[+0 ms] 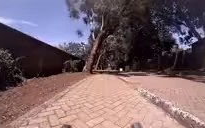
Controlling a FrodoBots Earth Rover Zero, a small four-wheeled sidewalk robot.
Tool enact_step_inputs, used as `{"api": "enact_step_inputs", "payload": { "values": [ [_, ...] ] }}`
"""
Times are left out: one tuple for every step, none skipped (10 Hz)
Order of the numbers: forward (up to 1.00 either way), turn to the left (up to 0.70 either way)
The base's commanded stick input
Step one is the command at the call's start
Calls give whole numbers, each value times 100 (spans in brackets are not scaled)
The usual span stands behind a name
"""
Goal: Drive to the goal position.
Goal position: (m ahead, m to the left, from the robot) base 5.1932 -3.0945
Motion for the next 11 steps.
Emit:
{"api": "enact_step_inputs", "payload": {
  "values": [
    [70,0],
    [70,0],
    [70,0],
    [70,0],
    [70,0],
    [70,0],
    [70,0],
    [70,0],
    [70,0],
    [70,0],
    [70,0]
  ]
}}
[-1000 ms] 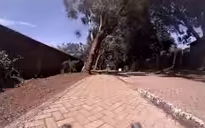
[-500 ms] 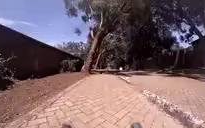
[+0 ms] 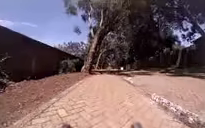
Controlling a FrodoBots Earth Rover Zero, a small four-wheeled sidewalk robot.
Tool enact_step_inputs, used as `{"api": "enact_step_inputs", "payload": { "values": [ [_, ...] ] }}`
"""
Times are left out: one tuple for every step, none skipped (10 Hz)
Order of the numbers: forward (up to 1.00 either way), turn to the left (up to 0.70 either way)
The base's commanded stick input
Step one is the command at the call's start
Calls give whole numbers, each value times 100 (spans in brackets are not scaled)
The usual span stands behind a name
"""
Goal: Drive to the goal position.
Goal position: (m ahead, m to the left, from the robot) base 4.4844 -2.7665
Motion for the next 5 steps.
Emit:
{"api": "enact_step_inputs", "payload": {
  "values": [
    [70,0],
    [70,0],
    [70,0],
    [70,0],
    [70,0]
  ]
}}
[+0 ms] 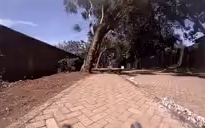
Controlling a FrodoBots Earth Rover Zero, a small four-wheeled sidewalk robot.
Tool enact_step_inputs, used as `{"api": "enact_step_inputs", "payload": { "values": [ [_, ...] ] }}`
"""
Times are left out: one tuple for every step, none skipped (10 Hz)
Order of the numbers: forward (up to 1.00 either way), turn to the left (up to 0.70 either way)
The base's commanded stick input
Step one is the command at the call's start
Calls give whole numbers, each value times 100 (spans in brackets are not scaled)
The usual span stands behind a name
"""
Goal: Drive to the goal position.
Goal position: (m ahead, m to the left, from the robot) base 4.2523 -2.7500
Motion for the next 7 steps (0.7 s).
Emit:
{"api": "enact_step_inputs", "payload": {
  "values": [
    [70,0],
    [70,0],
    [70,0],
    [70,0],
    [70,0],
    [70,0],
    [70,-3]
  ]
}}
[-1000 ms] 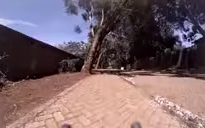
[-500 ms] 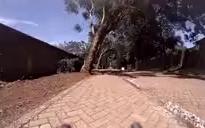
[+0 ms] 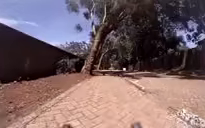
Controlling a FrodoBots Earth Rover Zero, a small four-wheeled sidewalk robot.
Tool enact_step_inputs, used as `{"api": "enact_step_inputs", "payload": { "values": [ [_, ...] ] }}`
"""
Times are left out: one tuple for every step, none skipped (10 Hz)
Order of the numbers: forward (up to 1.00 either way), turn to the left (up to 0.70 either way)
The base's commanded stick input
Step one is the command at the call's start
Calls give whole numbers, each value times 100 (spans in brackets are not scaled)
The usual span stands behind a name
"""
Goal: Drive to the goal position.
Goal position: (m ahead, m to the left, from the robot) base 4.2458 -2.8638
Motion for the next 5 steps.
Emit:
{"api": "enact_step_inputs", "payload": {
  "values": [
    [70,-7],
    [70,-18],
    [70,-30],
    [70,-25],
    [70,-10]
  ]
}}
